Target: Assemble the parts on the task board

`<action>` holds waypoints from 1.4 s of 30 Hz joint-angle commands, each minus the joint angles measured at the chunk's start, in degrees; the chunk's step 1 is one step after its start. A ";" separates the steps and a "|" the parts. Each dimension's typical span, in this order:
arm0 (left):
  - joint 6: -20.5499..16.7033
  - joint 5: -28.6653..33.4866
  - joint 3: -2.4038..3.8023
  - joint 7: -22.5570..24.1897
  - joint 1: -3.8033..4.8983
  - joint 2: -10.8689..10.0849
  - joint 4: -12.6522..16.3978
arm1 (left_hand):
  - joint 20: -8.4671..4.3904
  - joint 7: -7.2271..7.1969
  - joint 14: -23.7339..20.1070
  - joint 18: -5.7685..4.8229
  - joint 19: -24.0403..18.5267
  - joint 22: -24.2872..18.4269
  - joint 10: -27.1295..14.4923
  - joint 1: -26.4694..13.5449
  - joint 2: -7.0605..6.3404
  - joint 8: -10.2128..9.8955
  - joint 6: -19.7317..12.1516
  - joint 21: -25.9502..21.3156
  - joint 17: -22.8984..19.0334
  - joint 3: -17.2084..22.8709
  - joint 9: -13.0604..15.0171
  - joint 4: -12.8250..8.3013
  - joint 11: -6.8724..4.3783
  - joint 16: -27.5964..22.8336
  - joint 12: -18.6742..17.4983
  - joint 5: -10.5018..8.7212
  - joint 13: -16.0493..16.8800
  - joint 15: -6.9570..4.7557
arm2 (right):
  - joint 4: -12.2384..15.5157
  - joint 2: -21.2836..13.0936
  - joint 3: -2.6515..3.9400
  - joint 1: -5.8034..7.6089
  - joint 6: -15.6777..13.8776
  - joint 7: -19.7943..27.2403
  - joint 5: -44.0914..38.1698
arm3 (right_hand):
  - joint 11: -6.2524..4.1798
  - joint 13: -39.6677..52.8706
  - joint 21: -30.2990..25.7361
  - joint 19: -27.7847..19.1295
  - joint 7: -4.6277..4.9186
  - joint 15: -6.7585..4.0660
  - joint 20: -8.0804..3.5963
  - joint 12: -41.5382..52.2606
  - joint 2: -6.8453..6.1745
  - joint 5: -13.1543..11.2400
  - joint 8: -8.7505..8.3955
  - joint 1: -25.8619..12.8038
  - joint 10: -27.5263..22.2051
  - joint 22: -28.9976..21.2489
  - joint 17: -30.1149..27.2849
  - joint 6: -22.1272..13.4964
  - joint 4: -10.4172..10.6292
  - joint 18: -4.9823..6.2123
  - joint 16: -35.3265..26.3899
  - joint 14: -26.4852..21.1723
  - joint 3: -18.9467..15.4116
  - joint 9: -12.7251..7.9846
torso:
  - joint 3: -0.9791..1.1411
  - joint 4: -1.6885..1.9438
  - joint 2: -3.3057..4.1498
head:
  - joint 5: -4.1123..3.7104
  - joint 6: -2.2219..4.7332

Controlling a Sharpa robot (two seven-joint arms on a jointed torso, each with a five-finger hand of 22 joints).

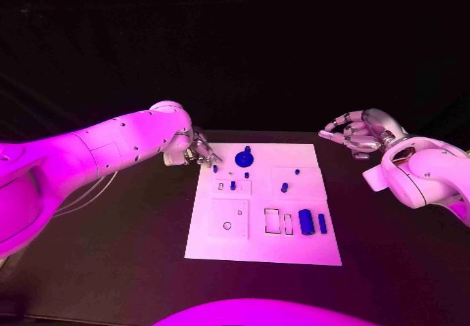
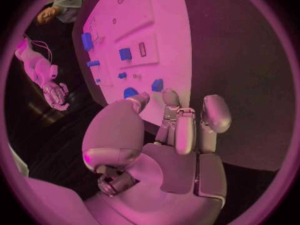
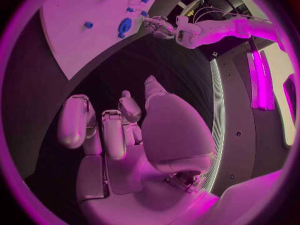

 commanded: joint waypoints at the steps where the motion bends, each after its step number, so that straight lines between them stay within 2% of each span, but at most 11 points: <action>1: 0.83 0.07 -0.02 -0.06 -0.02 -0.02 0.33 | 0.47 -0.05 3.42 1.41 -0.27 -0.56 -1.51 -0.66 -0.68 -1.00 -0.56 -0.56 9.64 -3.19 -0.48 0.33 0.29 -0.79 -0.59 0.69 -0.62 0.59 | 0.00 0.02 0.01 -0.03 0.07 0.13 -0.02 | -0.17 -0.28 -0.47 -0.89 -0.08 -0.09 -0.06 -0.78 1.42 -0.52 -0.54 0.00 -1.44 2.35 6.35 -0.53 0.22 1.26 -0.61 3.72 -2.67 0.65 | 0.02 0.03 0.00 | 0.02 -0.04; 18: 1.24 0.45 -0.14 -0.02 -0.03 -0.10 0.93 | 0.49 -0.18 3.45 1.38 -0.17 -0.33 -1.40 0.24 -0.31 -0.84 0.19 -0.49 9.77 -3.50 -0.60 0.23 0.20 -0.69 -0.23 0.74 -0.36 0.55 | -0.05 0.09 0.01 -0.03 0.24 0.04 -0.02 | -0.18 -0.34 -0.52 -0.88 -0.09 -0.09 -0.06 -0.82 1.46 -0.51 -0.56 0.02 -1.41 2.33 6.34 -0.51 0.23 1.26 -0.65 3.72 -2.72 0.67 | 0.06 -0.02 0.03 | 0.11 -0.14; 29: 1.50 0.48 -0.22 -0.05 -0.04 -0.01 0.85 | 0.41 -0.38 3.51 1.34 -0.01 -0.02 -1.23 2.33 0.61 -0.70 1.12 -0.38 9.92 -3.55 -0.84 0.09 0.03 -0.54 0.15 0.83 -0.20 0.42 | -0.11 0.17 0.00 -0.03 0.35 -0.01 -0.02 | -0.19 -0.31 -0.45 -0.83 -0.09 -0.10 -0.06 -0.75 1.51 -0.51 -0.56 0.04 -1.33 2.37 6.40 -0.47 0.23 1.24 -0.62 3.74 -2.74 0.68 | 0.02 -0.01 0.06 | 0.04 -0.31; 37: 1.91 0.51 -0.39 0.00 -0.09 0.09 0.70 | 0.27 -0.58 3.53 1.31 0.08 0.16 -1.14 5.07 1.78 -0.63 1.80 -0.33 9.96 -2.91 -1.09 -0.20 -0.17 -0.48 0.33 0.90 -0.24 0.27 | -0.08 0.16 0.00 -0.03 0.39 -0.05 -0.02 | -0.20 -0.33 -0.48 -0.82 -0.10 -0.10 -0.06 -0.74 1.55 -0.50 -0.56 0.07 -1.28 2.35 6.41 -0.43 0.22 1.24 -0.63 3.75 -2.75 0.69 | 0.02 -0.05 0.06 | -0.05 -0.46; 42: 2.07 0.68 -0.45 0.14 -0.12 0.12 0.68 | 0.23 -0.66 3.57 1.31 0.08 0.18 -1.15 5.88 1.97 -0.61 1.96 -0.33 10.06 -2.63 -1.16 -0.30 -0.23 -0.40 0.32 0.91 -0.30 0.22 | -0.09 0.17 0.00 -0.03 0.42 -0.05 -0.02 | -0.20 -0.33 -0.48 -0.82 -0.10 -0.10 -0.06 -0.74 1.55 -0.50 -0.56 0.07 -1.28 2.35 6.41 -0.43 0.22 1.24 -0.63 3.75 -2.75 0.69 | 0.02 -0.01 0.06 | -0.10 -0.57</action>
